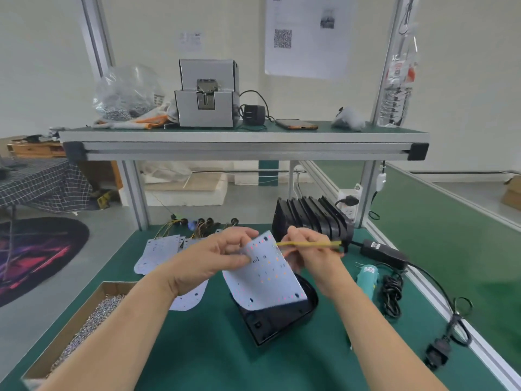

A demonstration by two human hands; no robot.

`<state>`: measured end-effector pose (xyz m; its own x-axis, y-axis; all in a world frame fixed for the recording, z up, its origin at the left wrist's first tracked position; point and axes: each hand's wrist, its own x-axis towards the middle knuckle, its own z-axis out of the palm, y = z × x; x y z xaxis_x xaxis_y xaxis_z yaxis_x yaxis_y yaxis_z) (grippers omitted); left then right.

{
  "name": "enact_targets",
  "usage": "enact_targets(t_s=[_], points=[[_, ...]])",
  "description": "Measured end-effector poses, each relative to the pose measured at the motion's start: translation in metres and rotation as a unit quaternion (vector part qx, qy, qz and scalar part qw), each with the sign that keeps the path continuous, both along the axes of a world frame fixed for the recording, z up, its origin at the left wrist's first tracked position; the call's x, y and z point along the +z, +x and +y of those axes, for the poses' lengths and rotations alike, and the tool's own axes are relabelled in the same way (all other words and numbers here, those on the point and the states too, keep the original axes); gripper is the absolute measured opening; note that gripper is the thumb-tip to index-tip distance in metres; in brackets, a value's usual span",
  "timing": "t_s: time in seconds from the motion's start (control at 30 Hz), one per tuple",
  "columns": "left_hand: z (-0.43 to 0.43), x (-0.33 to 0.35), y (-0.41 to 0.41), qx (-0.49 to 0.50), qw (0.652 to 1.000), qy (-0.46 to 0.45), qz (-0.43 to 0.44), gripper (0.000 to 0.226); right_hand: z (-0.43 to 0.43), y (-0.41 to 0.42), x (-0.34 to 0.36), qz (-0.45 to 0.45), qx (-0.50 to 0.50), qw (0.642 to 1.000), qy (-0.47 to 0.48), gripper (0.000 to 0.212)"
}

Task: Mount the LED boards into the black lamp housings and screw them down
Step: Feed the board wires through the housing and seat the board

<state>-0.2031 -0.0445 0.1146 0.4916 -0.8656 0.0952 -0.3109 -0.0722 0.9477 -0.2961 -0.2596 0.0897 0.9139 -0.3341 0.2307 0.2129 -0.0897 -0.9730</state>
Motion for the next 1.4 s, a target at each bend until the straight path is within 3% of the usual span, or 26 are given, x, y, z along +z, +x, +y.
enact_targets(t_s=[0.07, 0.17, 0.23, 0.33, 0.4, 0.47, 0.53, 0.6, 0.67, 0.77, 0.83, 1.0, 1.17, 1.3, 1.33, 1.4], points=[[-0.003, -0.007, 0.003, 0.013, 0.999, -0.015, 0.044, 0.028, -0.003, -0.004, 0.008, -0.001, -0.013, 0.999, 0.031, 0.032], [-0.015, -0.019, -0.002, 0.010, 0.987, -0.023, 0.160, 0.039, -0.006, -0.008, 0.027, -0.021, 0.059, 0.994, 0.093, 0.021], [-0.023, -0.025, -0.005, -0.004, 0.973, -0.038, 0.228, 0.042, -0.002, -0.007, 0.038, -0.058, 0.104, 0.982, 0.145, 0.017], [-0.031, -0.025, -0.006, -0.041, 0.954, -0.074, 0.289, 0.044, -0.001, -0.003, 0.043, -0.138, 0.097, 0.966, 0.198, 0.008], [-0.034, -0.018, -0.005, -0.041, 0.950, -0.111, 0.288, 0.034, -0.005, 0.000, 0.039, -0.166, 0.074, 0.952, 0.246, 0.022], [-0.035, -0.008, -0.004, -0.024, 0.945, -0.163, 0.283, 0.028, -0.011, 0.003, 0.029, -0.123, 0.042, 0.956, 0.264, 0.046], [-0.037, 0.003, -0.003, -0.016, 0.923, -0.233, 0.307, 0.027, -0.012, 0.002, 0.009, -0.002, 0.034, 0.985, 0.168, 0.065], [-0.042, 0.017, -0.003, -0.005, 0.890, -0.300, 0.342, 0.029, -0.001, -0.001, -0.018, 0.120, 0.122, 0.984, 0.041, 0.073], [-0.048, 0.027, -0.003, 0.014, 0.862, -0.344, 0.371, 0.027, 0.020, -0.006, -0.045, 0.168, 0.231, 0.958, -0.016, 0.067], [-0.059, 0.032, -0.004, 0.047, 0.841, -0.364, 0.399, 0.022, 0.044, -0.004, -0.066, 0.151, 0.203, 0.967, -0.029, 0.036], [-0.062, 0.029, -0.002, 0.078, 0.833, -0.364, 0.410, 0.023, 0.045, 0.000, -0.066, 0.124, 0.121, 0.984, -0.045, 0.017], [-0.046, 0.011, 0.017, 0.180, 0.838, -0.340, 0.387, 0.020, 0.025, 0.002, -0.047, 0.013, -0.021, 0.996, 0.087, 0.028], [-0.029, -0.040, 0.031, 0.256, 0.865, -0.190, 0.388, 0.016, -0.009, 0.004, -0.028, -0.032, -0.135, 0.988, 0.060, 0.030], [-0.020, -0.078, 0.024, 0.264, 0.840, -0.105, 0.462, 0.026, -0.018, 0.002, -0.027, -0.058, -0.151, 0.967, 0.199, 0.031], [-0.019, -0.089, 0.021, 0.261, 0.836, -0.086, 0.474, 0.026, -0.020, 0.001, -0.029, -0.056, -0.166, 0.963, 0.204, 0.031], [-0.020, -0.106, 0.014, 0.264, 0.825, -0.064, 0.496, 0.030, -0.026, -0.001, -0.035, -0.042, -0.222, 0.967, 0.121, 0.033]])
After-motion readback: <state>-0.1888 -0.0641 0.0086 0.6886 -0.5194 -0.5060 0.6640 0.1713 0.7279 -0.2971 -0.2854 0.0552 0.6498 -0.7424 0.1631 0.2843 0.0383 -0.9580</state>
